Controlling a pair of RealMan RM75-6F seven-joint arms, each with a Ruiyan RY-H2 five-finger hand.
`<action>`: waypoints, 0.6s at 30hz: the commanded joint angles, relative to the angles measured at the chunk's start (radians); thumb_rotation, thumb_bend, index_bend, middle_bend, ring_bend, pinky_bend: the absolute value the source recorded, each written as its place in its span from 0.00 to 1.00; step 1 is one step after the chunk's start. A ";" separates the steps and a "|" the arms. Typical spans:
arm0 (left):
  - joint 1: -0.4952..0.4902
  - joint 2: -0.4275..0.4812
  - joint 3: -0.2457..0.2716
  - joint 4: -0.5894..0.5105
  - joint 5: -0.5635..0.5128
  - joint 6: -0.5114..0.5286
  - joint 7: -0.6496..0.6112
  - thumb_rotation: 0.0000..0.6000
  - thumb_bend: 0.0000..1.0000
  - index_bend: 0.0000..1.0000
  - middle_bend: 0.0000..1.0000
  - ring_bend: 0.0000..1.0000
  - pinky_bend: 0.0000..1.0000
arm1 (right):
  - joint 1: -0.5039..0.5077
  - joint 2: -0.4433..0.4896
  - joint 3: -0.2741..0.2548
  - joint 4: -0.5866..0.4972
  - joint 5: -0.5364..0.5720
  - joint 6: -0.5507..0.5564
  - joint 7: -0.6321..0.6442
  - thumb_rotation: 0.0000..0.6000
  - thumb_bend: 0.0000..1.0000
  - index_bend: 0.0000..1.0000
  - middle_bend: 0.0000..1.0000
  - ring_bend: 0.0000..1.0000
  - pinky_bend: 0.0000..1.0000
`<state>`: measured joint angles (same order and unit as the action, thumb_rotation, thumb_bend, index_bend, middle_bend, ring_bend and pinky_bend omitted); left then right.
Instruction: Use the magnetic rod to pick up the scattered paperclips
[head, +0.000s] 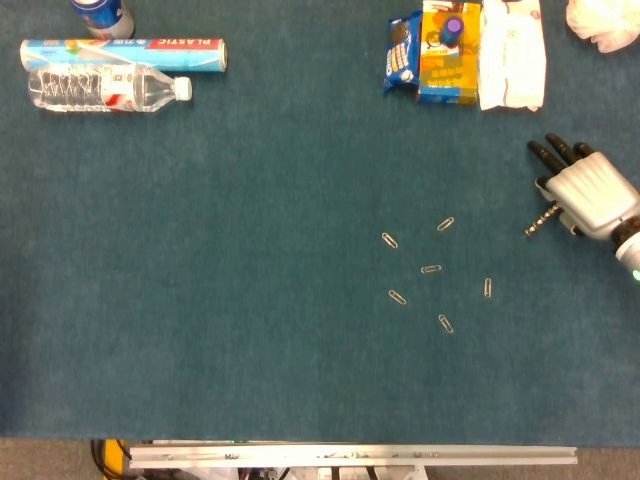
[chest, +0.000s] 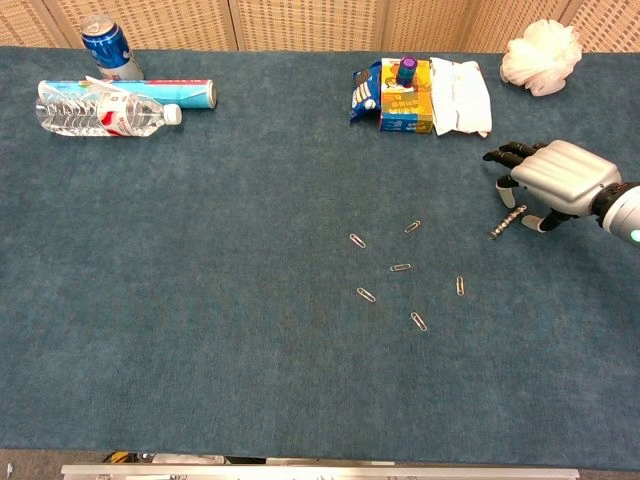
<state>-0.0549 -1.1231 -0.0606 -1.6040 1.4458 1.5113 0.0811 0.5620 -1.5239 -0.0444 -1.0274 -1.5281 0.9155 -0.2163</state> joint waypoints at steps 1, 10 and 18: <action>0.000 0.000 0.000 0.000 0.000 0.000 0.000 1.00 0.01 0.43 0.44 0.26 0.45 | 0.001 -0.001 0.000 0.000 0.001 -0.001 -0.002 1.00 0.26 0.50 0.10 0.00 0.25; 0.001 0.000 0.000 -0.001 0.001 0.002 -0.001 1.00 0.01 0.43 0.44 0.26 0.45 | 0.003 -0.007 0.002 0.003 0.009 -0.010 -0.011 1.00 0.27 0.51 0.10 0.00 0.25; 0.002 0.000 0.000 0.000 0.002 0.003 -0.001 1.00 0.01 0.43 0.44 0.26 0.45 | 0.004 -0.008 0.003 0.002 0.013 -0.013 -0.012 1.00 0.28 0.53 0.10 0.00 0.25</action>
<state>-0.0533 -1.1226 -0.0603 -1.6044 1.4478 1.5143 0.0799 0.5663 -1.5320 -0.0418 -1.0249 -1.5146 0.9026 -0.2282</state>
